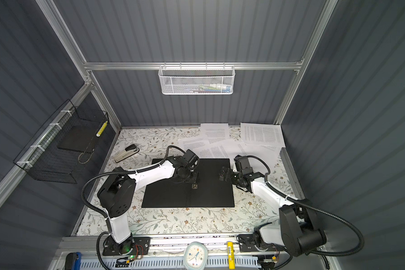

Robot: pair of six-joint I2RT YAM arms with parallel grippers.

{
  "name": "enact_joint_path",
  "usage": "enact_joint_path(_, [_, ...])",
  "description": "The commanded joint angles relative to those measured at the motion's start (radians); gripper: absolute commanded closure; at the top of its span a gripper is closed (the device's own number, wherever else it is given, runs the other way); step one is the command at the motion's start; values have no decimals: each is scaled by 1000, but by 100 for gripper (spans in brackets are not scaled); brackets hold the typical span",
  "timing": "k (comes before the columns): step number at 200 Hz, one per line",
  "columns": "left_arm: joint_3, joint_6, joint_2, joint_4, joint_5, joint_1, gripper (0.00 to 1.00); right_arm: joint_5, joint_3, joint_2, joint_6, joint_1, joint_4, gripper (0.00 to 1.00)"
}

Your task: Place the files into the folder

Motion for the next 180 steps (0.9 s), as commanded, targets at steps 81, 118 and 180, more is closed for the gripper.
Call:
enact_joint_path(81, [142, -16, 80, -55, -35, -19, 53, -56, -38, -7, -19, -18, 4, 1])
enact_joint_path(118, [152, -22, 102, -67, -36, -22, 54, -68, -43, -4, -17, -23, 11, 1])
enact_joint_path(180, [166, -25, 127, -69, -38, -22, 62, -81, -56, -13, -11, -26, 20, 1])
